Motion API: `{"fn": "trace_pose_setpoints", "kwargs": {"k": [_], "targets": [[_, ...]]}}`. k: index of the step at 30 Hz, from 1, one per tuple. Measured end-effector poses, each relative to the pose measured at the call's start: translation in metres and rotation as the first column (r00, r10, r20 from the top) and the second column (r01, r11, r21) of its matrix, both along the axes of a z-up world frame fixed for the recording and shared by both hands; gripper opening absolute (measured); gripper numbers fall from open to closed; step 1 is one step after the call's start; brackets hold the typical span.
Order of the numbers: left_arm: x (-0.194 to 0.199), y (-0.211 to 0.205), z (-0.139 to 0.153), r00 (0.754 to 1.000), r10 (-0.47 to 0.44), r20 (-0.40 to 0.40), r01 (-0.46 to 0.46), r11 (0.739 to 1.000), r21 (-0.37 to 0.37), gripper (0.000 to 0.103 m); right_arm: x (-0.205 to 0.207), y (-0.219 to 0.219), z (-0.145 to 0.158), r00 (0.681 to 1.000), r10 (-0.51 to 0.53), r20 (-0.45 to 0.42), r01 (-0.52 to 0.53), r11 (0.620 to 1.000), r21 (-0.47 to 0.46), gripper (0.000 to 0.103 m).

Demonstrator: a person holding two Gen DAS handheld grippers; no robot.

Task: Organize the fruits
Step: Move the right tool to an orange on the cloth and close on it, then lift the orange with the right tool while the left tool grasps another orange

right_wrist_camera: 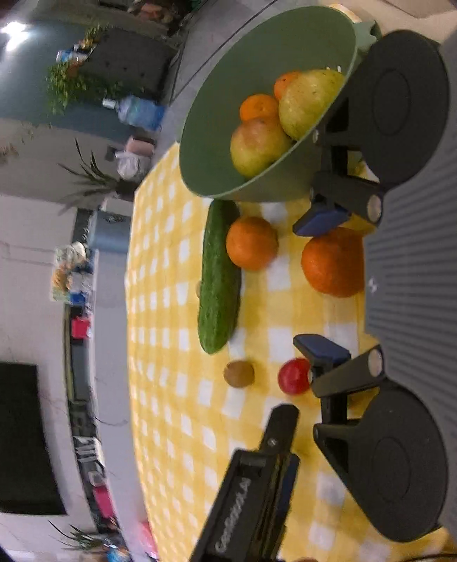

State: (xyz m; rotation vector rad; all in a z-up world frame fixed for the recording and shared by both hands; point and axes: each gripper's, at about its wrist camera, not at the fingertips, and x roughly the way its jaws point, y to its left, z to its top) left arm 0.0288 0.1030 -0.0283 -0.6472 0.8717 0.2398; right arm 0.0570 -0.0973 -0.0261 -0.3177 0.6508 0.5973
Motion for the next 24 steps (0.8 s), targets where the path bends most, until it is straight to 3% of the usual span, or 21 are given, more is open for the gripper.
{"fn": "trace_pose_setpoints", "kwargs": {"k": [3,7,13,18,20,24], "targets": [[0.001,0.000,-0.001,1.000,0.000,-0.007,0.000,1.000,0.001,0.070,0.002,0.004,-0.010,0.999,-0.025,0.039,0.028,0.995,-0.097,0.058],[0.000,0.000,-0.001,1.000,-0.004,-0.008,0.004,1.000,-0.001,0.070,0.002,0.001,-0.012,0.994,-0.065,0.089,0.075,0.992,-0.103,0.039],[0.000,0.001,-0.001,1.000,-0.004,-0.010,0.004,1.000,-0.001,0.070,0.008,-0.010,-0.003,0.999,-0.035,-0.015,0.035,0.999,-0.011,0.038],[0.000,0.000,-0.001,1.000,-0.006,-0.014,0.006,1.000,0.001,0.070,0.018,-0.023,0.010,0.977,0.090,-0.196,-0.052,0.981,0.189,0.038],[0.001,0.000,-0.001,1.000,-0.007,-0.016,0.007,1.000,0.004,0.070,0.019,-0.022,0.010,0.956,0.142,-0.258,-0.091,0.975,0.201,0.038],[0.001,-0.001,-0.002,1.000,-0.009,-0.017,0.010,1.000,0.006,0.070,0.023,-0.016,-0.003,0.942,0.121,-0.312,-0.064,0.980,0.188,0.040]]}}
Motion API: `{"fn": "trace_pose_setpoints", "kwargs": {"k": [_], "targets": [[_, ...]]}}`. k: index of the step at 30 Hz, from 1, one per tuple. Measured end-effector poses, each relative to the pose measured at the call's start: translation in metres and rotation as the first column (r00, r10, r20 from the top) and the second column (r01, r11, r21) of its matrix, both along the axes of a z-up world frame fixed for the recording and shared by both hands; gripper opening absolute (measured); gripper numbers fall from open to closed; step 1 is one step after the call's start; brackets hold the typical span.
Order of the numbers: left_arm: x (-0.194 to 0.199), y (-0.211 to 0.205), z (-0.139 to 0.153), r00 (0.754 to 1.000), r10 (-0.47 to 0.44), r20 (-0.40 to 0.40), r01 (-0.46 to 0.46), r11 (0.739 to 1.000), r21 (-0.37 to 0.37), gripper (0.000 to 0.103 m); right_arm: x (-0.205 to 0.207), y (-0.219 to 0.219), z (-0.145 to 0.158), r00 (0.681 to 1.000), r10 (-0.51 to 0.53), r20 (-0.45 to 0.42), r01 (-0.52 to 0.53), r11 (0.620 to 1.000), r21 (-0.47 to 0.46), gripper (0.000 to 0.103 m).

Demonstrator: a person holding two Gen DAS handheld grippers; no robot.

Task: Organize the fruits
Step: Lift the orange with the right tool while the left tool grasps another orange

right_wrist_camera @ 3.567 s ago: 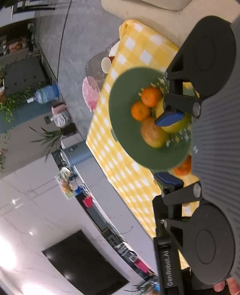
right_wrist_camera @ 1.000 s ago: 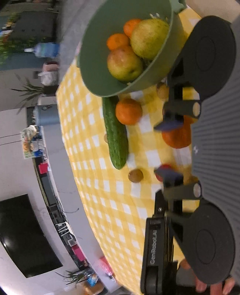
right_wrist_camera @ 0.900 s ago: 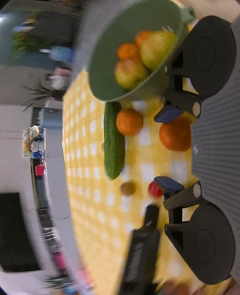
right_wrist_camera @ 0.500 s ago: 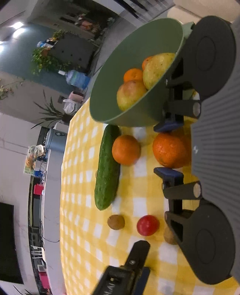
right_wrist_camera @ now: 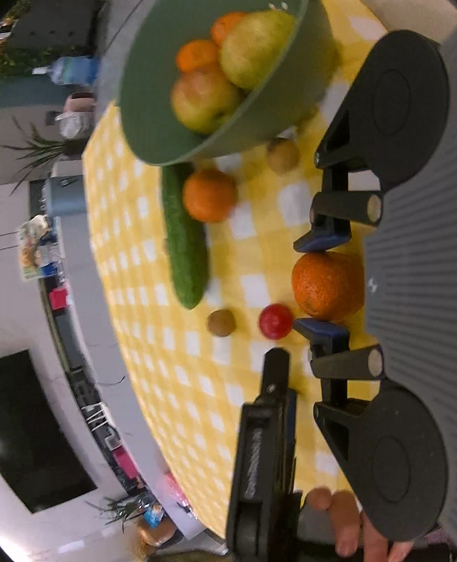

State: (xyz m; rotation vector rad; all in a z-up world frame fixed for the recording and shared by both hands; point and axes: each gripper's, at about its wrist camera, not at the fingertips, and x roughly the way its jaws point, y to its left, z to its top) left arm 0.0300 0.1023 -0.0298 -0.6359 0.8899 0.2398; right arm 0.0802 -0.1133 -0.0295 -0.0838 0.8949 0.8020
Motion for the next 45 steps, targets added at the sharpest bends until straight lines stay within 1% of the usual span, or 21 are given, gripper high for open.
{"fn": "trace_pose_setpoints", "kwargs": {"k": [3,6,8,12,15,16,18,21,24,27,31,34,37,38,40,43,45], "targets": [[0.000,0.000,0.000,1.000,0.001,0.000,-0.001,1.000,-0.001,0.070,0.001,-0.001,-0.007,0.999,-0.032,-0.028,0.033,0.998,0.060,0.041],[0.000,0.000,0.000,1.000,-0.001,0.001,0.001,1.000,-0.008,0.070,0.001,0.002,-0.011,0.999,-0.049,-0.011,0.050,0.995,0.085,0.041],[0.000,0.000,-0.001,1.000,-0.003,0.002,0.003,1.000,-0.013,0.071,0.000,0.003,-0.013,0.999,-0.045,-0.003,0.046,0.995,0.094,0.043],[0.000,0.000,0.000,1.000,-0.003,0.002,0.004,1.000,-0.012,0.071,-0.001,0.005,-0.014,0.999,-0.034,0.036,0.031,0.996,0.081,0.043],[0.000,0.000,-0.001,1.000,-0.007,0.002,0.007,1.000,-0.010,0.071,-0.008,0.010,-0.015,0.996,-0.016,0.086,0.011,0.999,0.050,0.044],[0.000,0.000,-0.001,1.000,-0.007,0.001,0.007,1.000,-0.010,0.071,-0.010,0.012,-0.015,0.995,-0.006,0.102,0.002,0.999,0.041,0.042],[0.000,0.000,0.000,1.000,-0.008,0.004,0.008,1.000,-0.012,0.071,-0.013,0.009,-0.014,0.995,-0.008,0.103,0.004,0.999,0.046,0.041],[-0.001,-0.002,0.002,1.000,-0.015,0.023,0.015,1.000,-0.009,0.071,-0.010,0.002,-0.013,0.997,-0.012,0.077,0.005,0.996,0.087,0.040],[-0.004,-0.006,0.007,0.997,-0.027,0.069,0.027,1.000,0.010,0.071,-0.011,-0.010,-0.005,0.996,0.012,0.090,-0.027,0.987,0.159,0.040],[-0.006,-0.011,0.015,0.991,-0.039,0.127,0.034,0.999,0.042,0.071,-0.008,-0.022,0.005,0.995,0.008,0.102,-0.032,0.972,0.232,0.040],[-0.010,-0.019,0.026,0.977,-0.070,0.201,0.053,0.995,0.087,0.071,0.001,-0.049,0.024,0.994,-0.055,0.099,0.019,0.942,0.336,0.040],[-0.009,-0.030,0.035,0.961,-0.128,0.244,0.099,0.987,0.128,0.074,0.007,-0.071,0.039,0.986,-0.122,0.117,0.067,0.918,0.390,0.040],[0.004,-0.046,0.042,0.950,-0.200,0.241,0.155,0.969,0.193,0.076,0.014,-0.098,0.053,0.964,-0.235,0.125,0.161,0.888,0.430,0.041],[0.010,-0.051,0.043,0.947,-0.220,0.233,0.173,0.963,0.205,0.076,0.016,-0.105,0.056,0.958,-0.259,0.126,0.181,0.882,0.435,0.041],[0.025,-0.060,0.043,0.941,-0.256,0.220,0.214,0.957,0.195,0.076,0.019,-0.121,0.060,0.941,-0.308,0.136,0.221,0.869,0.442,0.041],[0.048,-0.066,0.036,0.936,-0.279,0.216,0.258,0.959,0.122,0.076,0.025,-0.142,0.061,0.922,-0.369,0.117,0.279,0.844,0.458,0.041],[0.062,-0.071,0.032,0.934,-0.288,0.212,0.264,0.955,0.131,0.076,0.026,-0.153,0.060,0.913,-0.394,0.108,0.303,0.830,0.468,0.041]]}}
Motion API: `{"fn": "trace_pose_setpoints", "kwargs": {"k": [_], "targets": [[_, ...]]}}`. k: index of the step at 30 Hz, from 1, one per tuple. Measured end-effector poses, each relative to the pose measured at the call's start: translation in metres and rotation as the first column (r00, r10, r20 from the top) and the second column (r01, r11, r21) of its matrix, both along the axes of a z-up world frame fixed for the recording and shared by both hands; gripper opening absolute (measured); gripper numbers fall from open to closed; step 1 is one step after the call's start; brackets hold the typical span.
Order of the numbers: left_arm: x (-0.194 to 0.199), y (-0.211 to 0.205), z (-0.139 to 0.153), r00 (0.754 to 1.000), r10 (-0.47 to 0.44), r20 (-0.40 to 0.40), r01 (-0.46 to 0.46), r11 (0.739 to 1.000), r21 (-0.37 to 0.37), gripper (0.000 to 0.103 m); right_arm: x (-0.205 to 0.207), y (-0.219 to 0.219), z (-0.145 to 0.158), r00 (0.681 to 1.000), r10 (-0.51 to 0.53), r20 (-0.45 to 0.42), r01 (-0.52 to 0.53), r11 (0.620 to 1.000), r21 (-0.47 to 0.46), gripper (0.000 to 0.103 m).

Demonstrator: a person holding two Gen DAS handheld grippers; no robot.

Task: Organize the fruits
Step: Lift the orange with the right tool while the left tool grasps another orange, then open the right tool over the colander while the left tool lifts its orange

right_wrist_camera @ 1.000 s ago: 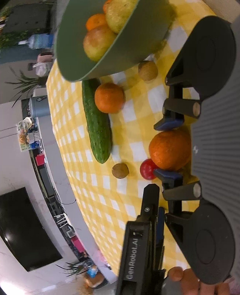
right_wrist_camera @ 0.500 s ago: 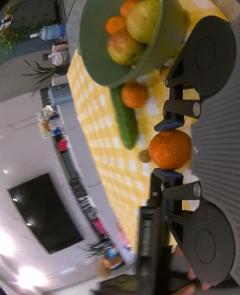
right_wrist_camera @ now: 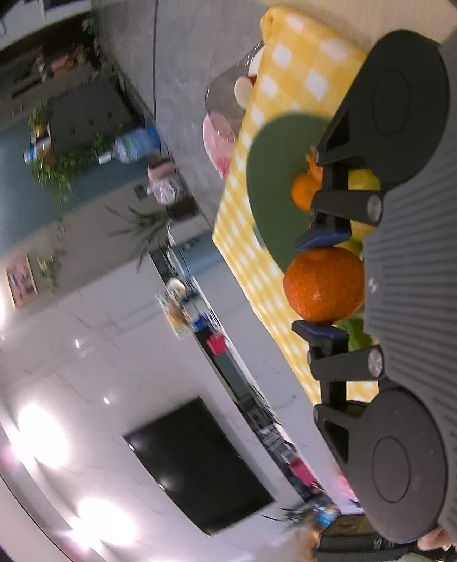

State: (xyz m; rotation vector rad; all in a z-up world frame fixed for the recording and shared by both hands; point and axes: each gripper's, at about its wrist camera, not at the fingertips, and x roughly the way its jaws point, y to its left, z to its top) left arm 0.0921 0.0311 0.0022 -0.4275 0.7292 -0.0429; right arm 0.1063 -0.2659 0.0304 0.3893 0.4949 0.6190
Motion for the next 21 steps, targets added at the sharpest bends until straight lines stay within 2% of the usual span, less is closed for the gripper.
{"fn": "trace_pose_setpoints", "kwargs": {"k": [3,6,10,13,15,19,21], "targets": [[0.015,-0.006,-0.009,1.000,0.009,-0.010,-0.009,0.999,0.050,0.075,0.002,-0.008,-0.002,1.000,-0.014,-0.008,0.014,1.000,0.009,0.041],[0.025,-0.007,-0.019,1.000,0.028,-0.002,-0.028,0.998,0.050,0.074,0.005,-0.012,-0.002,1.000,-0.018,0.000,0.017,1.000,0.011,0.041],[0.038,-0.008,-0.029,0.999,0.044,0.010,-0.045,0.993,0.113,0.071,0.007,-0.012,-0.006,1.000,-0.020,-0.006,0.020,1.000,0.005,0.041],[0.045,-0.009,-0.036,1.000,0.022,-0.007,-0.021,0.993,0.115,0.071,0.006,-0.008,-0.009,1.000,-0.024,0.006,0.024,1.000,-0.018,0.041],[0.044,-0.010,-0.037,1.000,0.008,0.018,-0.010,0.993,0.117,0.065,0.008,-0.009,-0.011,1.000,-0.025,0.001,0.025,1.000,-0.018,0.041],[0.042,-0.006,-0.037,0.999,0.002,0.034,-0.006,0.994,0.113,0.065,0.009,-0.011,-0.015,0.999,-0.039,0.008,0.039,0.999,0.003,0.041],[0.046,-0.003,-0.039,1.000,0.015,0.009,-0.016,0.993,0.118,0.067,0.009,-0.012,-0.016,0.999,-0.043,-0.003,0.043,0.999,0.017,0.041]]}}
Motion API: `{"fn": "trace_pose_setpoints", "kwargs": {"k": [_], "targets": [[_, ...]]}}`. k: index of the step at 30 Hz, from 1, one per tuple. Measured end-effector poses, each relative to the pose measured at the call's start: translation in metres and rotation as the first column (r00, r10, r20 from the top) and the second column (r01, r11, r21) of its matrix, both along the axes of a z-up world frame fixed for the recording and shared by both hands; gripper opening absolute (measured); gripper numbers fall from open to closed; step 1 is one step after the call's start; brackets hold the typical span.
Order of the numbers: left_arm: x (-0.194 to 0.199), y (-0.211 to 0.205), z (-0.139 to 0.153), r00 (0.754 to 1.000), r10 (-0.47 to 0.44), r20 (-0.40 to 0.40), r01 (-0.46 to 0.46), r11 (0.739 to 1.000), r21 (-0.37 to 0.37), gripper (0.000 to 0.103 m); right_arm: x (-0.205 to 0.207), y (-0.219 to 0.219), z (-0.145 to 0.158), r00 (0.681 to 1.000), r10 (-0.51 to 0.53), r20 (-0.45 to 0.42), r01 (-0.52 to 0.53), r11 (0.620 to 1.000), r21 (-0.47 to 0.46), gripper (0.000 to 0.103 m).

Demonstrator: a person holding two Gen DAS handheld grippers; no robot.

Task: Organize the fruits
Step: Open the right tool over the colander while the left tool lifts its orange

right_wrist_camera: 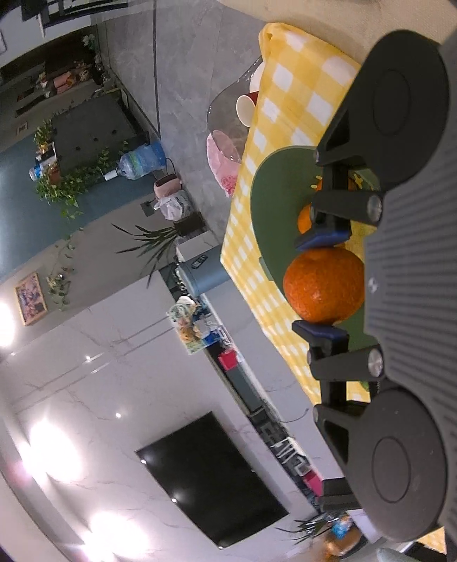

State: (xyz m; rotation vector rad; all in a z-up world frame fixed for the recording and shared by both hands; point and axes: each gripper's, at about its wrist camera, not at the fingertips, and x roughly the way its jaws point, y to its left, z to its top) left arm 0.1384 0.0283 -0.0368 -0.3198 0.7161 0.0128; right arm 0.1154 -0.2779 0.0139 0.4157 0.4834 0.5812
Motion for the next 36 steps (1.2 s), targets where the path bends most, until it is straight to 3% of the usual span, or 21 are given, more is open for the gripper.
{"fn": "trace_pose_setpoints", "kwargs": {"k": [3,5,6,7,13,18,22,28,32,36], "targets": [[0.000,0.005,-0.002,1.000,-0.006,0.008,0.006,1.000,-0.023,0.070,-0.001,0.000,0.000,1.000,-0.006,0.012,0.006,1.000,-0.005,0.041],[-0.002,0.004,-0.002,1.000,-0.013,0.028,0.014,1.000,-0.014,0.064,-0.001,0.001,0.000,1.000,-0.006,0.008,0.006,1.000,-0.003,0.041],[-0.002,0.003,-0.002,0.999,-0.021,0.035,0.022,1.000,-0.013,0.053,-0.001,0.000,0.000,1.000,-0.013,0.005,0.013,1.000,-0.003,0.041],[-0.004,0.002,-0.002,0.998,-0.038,0.042,0.039,0.999,-0.026,0.050,0.000,0.000,0.000,1.000,-0.018,0.000,0.018,1.000,-0.004,0.041],[-0.017,-0.007,0.007,0.998,-0.060,0.023,0.059,0.998,0.030,0.049,-0.001,0.004,0.001,1.000,-0.018,-0.004,0.018,1.000,-0.012,0.041],[-0.044,-0.002,0.015,0.999,-0.046,0.007,0.046,0.998,-0.033,0.050,-0.001,0.004,0.004,1.000,-0.003,0.005,0.003,1.000,-0.009,0.041],[-0.037,-0.006,0.009,0.998,-0.054,-0.045,0.053,0.999,-0.004,0.053,-0.002,0.004,0.004,1.000,0.000,0.004,0.000,1.000,-0.011,0.041],[-0.017,-0.006,0.003,0.999,-0.036,-0.041,0.035,0.998,-0.043,0.054,-0.002,0.003,0.004,1.000,0.003,0.014,-0.002,1.000,-0.023,0.041],[-0.012,0.003,-0.005,0.997,-0.051,-0.058,0.043,0.990,-0.133,0.053,0.002,0.006,-0.002,1.000,-0.010,-0.004,0.009,0.998,-0.058,0.041],[-0.020,0.013,-0.005,0.999,-0.010,-0.040,0.003,0.986,-0.165,0.053,0.003,0.006,-0.007,1.000,0.001,-0.019,-0.003,0.997,-0.075,0.041]]}}
